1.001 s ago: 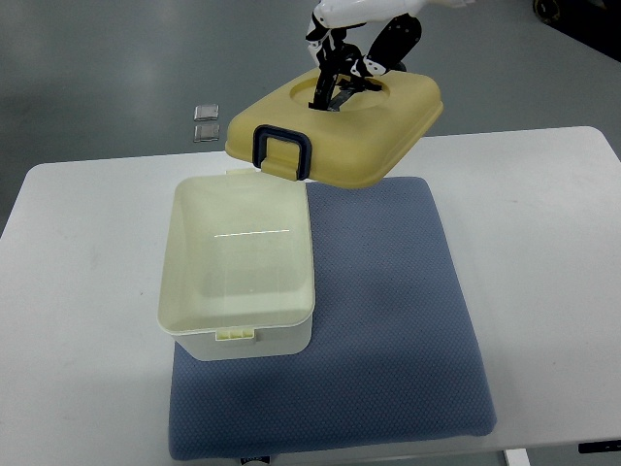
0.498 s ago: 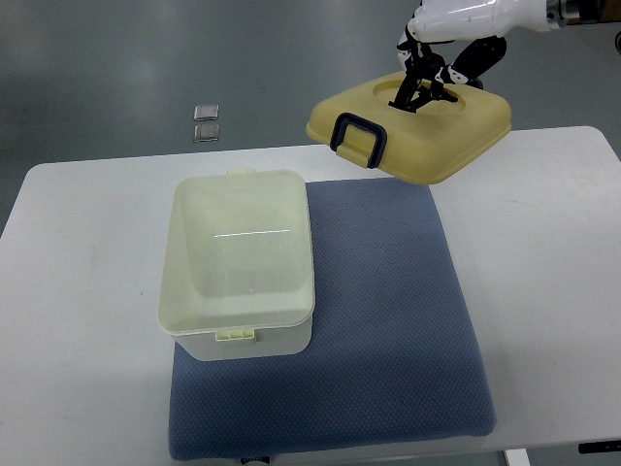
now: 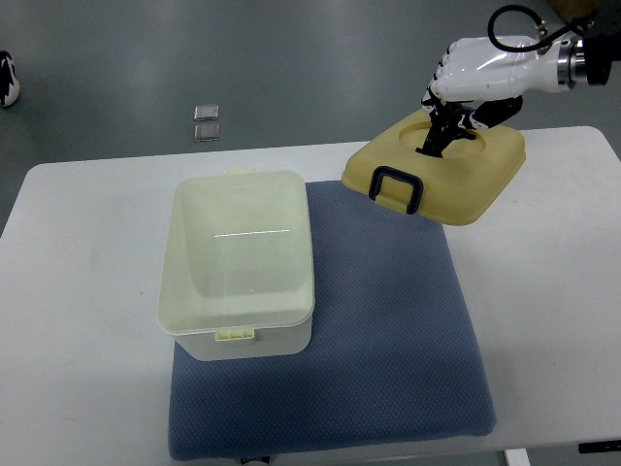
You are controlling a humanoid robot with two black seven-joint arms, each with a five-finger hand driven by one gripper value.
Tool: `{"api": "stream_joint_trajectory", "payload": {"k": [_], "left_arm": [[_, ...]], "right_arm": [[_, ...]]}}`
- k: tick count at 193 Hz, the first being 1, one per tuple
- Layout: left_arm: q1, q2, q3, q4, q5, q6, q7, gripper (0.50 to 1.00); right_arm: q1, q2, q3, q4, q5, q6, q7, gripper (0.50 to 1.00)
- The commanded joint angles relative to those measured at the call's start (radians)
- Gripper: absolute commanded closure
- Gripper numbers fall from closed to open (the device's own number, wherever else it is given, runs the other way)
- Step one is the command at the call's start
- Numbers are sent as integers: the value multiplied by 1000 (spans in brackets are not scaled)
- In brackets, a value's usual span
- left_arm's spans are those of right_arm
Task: Open white storage box with right hand
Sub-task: 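Lower the held lid onto the mat beside the box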
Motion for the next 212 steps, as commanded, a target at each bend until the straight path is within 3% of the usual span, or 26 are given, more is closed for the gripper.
{"api": "stream_joint_trajectory", "payload": {"k": [1, 212], "left_arm": [[0, 0, -1, 0, 0, 0, 0, 500], [1, 0, 0, 0, 0, 0, 0, 500]], "right_arm": [[-35, 7, 0, 0, -5, -29, 0, 1000], [-184, 99, 4, -14, -8, -75, 0, 1000]]}}
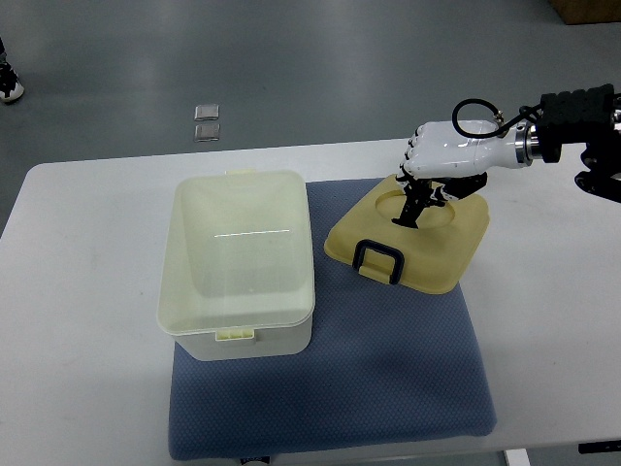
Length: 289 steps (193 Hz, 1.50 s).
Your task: Open white storage box with right hand
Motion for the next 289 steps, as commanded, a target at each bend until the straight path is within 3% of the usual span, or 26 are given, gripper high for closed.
{"api": "stream_joint_trajectory", "payload": {"k": [1, 7, 8, 10, 12, 35, 93, 120, 161, 208, 251, 289], "left_arm": [[1, 0, 1, 0, 0, 0, 0, 500], [0, 0, 1, 0, 0, 0, 0, 500], [0, 0, -1, 0, 0, -1, 0, 500], [0, 0, -1, 0, 0, -1, 0, 500], [0, 0, 1, 0, 0, 0, 0, 500], [0, 0, 1, 0, 0, 0, 0, 500], [0, 0, 1, 0, 0, 0, 0, 500], [0, 0, 1, 0, 0, 0, 0, 500], [1, 0, -1, 0, 0, -1, 0, 500], [1, 0, 1, 0, 0, 0, 0, 500], [0, 0, 1, 0, 0, -1, 0, 500], [1, 0, 1, 0, 0, 0, 0, 500]], "right_arm": [[-17, 6, 1, 0, 4, 0, 0, 1000], [-20, 7, 6, 0, 10, 0, 0, 1000], [-20, 7, 6, 0, 14, 0, 0, 971], [-20, 7, 6, 0, 14, 0, 0, 971], [-20, 7, 9, 2, 17, 0, 0, 914], [-34, 7, 15, 2, 24, 0, 0, 748], [-48, 19, 24, 9, 25, 1, 0, 707], [-48, 18, 46, 11, 25, 1, 0, 605], [-44, 6, 131, 13, 28, 41, 0, 601], [-49, 4, 282, -3, 261, 415, 0, 595], [-97, 10, 351, -50, 663, 538, 0, 585], [-143, 33, 403, -106, 1088, 627, -187, 585]]}}
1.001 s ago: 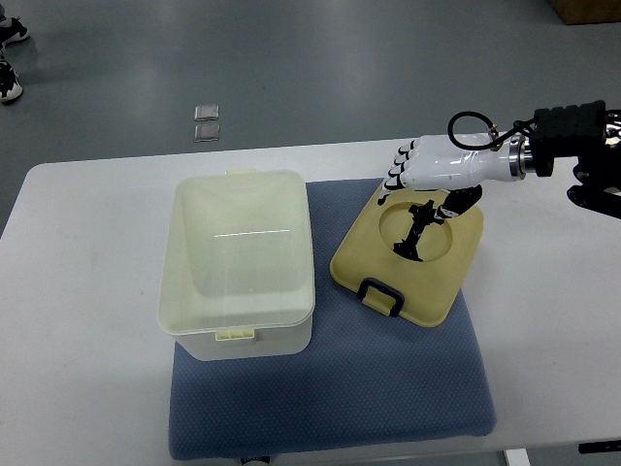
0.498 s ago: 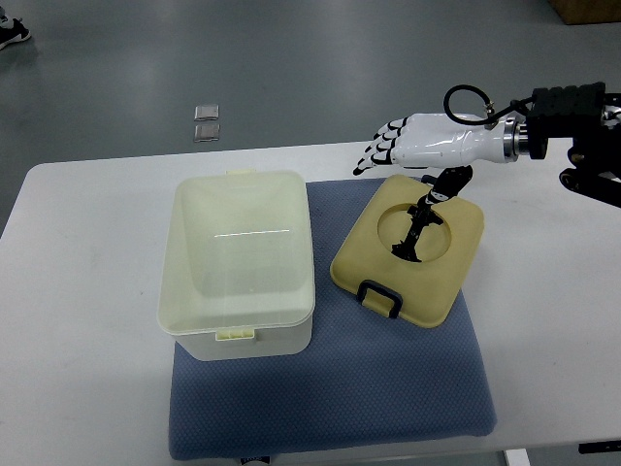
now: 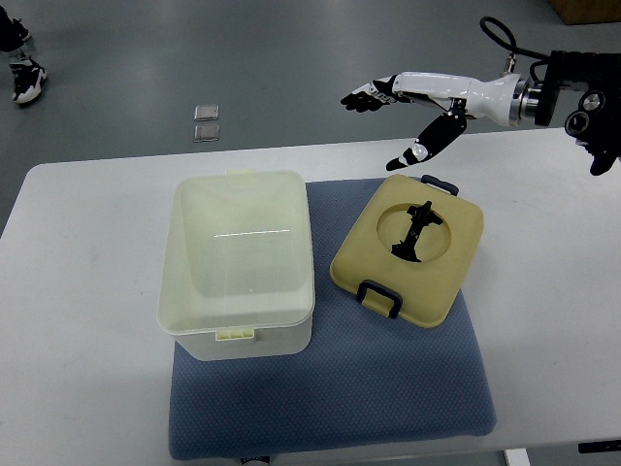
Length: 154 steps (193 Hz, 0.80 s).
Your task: Open white storage box with right hand
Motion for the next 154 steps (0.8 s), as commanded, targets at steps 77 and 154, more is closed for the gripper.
{"api": "stream_joint_trajectory", "payload": {"k": [77, 154], "left_arm": [[0, 0, 0, 0, 0, -1, 0, 500], [1, 0, -1, 0, 0, -1, 0, 500]], "right_arm": [[-168, 95, 154, -120, 896, 78, -423, 579], [-269, 179, 238, -149, 1063, 62, -459, 576]]}}
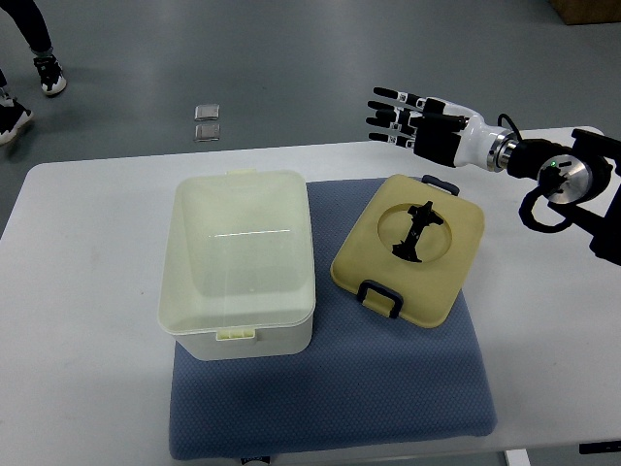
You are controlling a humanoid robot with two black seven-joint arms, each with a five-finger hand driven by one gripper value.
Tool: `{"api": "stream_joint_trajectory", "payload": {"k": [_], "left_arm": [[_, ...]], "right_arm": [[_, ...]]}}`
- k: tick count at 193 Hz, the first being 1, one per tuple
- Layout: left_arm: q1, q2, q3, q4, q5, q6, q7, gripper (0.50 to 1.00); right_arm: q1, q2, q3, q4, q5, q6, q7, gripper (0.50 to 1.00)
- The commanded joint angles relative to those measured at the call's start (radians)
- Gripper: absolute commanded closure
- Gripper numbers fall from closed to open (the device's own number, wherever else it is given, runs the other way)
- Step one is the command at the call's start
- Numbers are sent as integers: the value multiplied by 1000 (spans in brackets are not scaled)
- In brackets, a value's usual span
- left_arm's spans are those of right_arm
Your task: Open white storage box with right hand
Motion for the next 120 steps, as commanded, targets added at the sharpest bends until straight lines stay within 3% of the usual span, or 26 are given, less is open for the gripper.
{"api": "stream_joint_trajectory", "payload": {"k": [1, 120], "left_arm": [[1, 0, -1, 0, 0, -1, 0, 500], [-1, 0, 1, 0, 0, -1, 0, 500]], "right_arm": [[-22, 24, 40, -23, 1, -2, 6, 576], [-83, 78, 115, -52, -11, 4, 6, 576]]}}
